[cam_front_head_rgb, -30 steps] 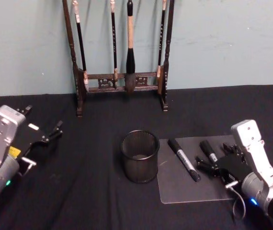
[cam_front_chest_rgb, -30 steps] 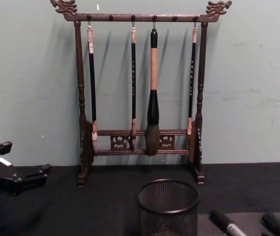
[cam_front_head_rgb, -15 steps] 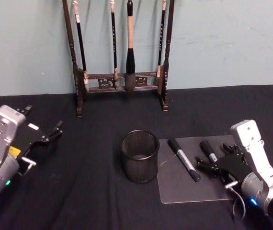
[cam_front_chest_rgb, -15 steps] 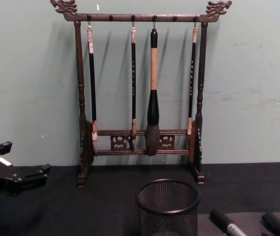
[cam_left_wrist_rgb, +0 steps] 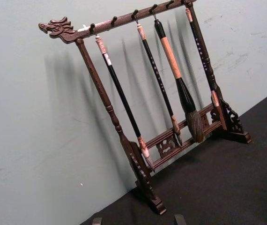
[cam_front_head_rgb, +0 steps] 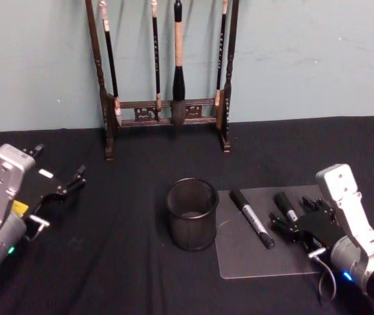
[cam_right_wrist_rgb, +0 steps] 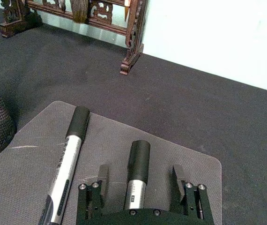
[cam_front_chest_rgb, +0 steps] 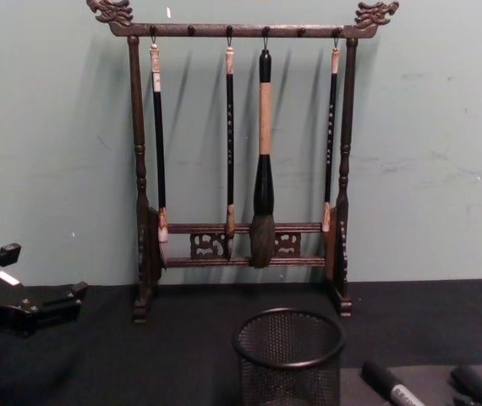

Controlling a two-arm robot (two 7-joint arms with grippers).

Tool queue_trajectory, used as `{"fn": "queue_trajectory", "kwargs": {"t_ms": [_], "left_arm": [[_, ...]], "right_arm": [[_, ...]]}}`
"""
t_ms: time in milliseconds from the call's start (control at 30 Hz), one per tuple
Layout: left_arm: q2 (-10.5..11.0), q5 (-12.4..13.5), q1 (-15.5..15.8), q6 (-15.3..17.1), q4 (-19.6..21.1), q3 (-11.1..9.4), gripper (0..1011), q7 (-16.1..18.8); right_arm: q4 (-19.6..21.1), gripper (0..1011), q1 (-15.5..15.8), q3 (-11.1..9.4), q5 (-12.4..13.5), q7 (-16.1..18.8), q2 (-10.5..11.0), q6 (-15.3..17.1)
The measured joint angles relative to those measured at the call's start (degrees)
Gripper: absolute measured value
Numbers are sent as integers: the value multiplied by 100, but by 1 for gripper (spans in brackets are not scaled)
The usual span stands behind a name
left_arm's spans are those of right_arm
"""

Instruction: Pick up the water-based marker from the table and place it into the pen holder.

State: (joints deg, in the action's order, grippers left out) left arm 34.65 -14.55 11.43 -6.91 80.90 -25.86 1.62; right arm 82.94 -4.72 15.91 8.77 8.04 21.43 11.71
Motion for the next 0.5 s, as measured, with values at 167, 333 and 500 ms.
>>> {"fn": "queue_trajectory", "kwargs": {"t_ms": [167, 333, 500], "left_arm": [[0, 0, 0, 0, 0, 0, 1001, 0], [0, 0, 0, 0, 0, 0, 1001, 0], [0, 0, 0, 0, 0, 0, 1001, 0]], "right_arm": [[0, 717, 0, 0, 0, -3, 2, 0], [0, 577, 0, 0, 1, -4, 2, 0], [0, 433, 0, 0, 2, -4, 2, 0]]}}
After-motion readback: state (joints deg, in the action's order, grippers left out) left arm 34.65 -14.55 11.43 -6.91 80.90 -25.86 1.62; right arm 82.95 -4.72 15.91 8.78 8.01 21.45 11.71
